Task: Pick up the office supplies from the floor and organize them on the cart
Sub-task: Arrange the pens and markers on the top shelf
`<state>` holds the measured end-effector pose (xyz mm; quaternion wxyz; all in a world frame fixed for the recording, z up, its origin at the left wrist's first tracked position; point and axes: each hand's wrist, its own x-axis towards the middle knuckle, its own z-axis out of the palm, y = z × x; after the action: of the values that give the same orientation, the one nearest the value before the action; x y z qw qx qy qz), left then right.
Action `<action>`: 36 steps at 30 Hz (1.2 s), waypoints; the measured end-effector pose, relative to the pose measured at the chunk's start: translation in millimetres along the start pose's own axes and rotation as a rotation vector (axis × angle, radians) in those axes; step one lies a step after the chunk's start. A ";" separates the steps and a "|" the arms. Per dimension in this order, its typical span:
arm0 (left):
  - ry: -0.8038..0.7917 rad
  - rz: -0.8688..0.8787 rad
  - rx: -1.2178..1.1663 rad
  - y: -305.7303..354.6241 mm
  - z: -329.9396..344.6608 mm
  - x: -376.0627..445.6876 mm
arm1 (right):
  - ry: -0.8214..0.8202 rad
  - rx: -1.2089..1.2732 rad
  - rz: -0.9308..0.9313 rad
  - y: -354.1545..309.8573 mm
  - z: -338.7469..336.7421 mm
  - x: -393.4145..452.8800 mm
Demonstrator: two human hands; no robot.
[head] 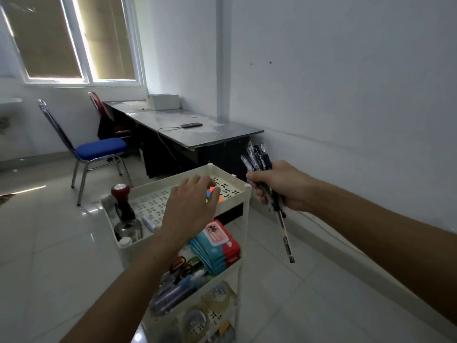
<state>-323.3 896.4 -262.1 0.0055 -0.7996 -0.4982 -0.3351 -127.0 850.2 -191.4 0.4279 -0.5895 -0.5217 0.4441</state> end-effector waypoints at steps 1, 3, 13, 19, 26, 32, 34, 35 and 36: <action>-0.025 -0.019 0.087 -5.3 3.8 1.7 | 0.002 -0.029 0.016 -3.5 3.5 10.0; -0.043 -0.043 0.183 -13.7 12.0 3.2 | 0.010 -0.055 0.046 -9.5 12.4 30.7; -0.156 0.017 -0.208 -2.5 -3.7 12.6 | 0.051 0.162 -0.023 -41.6 62.4 116.2; -0.206 -0.004 -0.144 6.0 2.7 29.5 | 0.116 0.220 -0.052 -51.0 75.4 142.0; -0.066 -0.066 -0.120 2.1 11.8 49.5 | 0.051 0.214 -0.021 -33.2 75.0 140.8; -0.107 -0.111 0.033 -3.1 16.2 50.6 | 0.012 -0.097 -0.108 -19.2 63.3 145.1; -0.183 -0.145 0.132 -11.9 17.3 46.5 | 0.023 -0.362 -0.170 -11.9 58.2 149.0; -0.214 -0.161 0.174 -16.2 18.2 44.1 | 0.024 -0.491 -0.193 -8.3 56.5 150.2; -0.233 -0.178 0.197 -19.0 18.8 41.9 | 0.010 -0.604 -0.197 -4.6 55.5 151.3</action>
<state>-316.8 945.6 -260.2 -0.0038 -0.7815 -0.5947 -0.1888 -172.7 1003.5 -212.0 0.2772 -0.6386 -0.6824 0.2228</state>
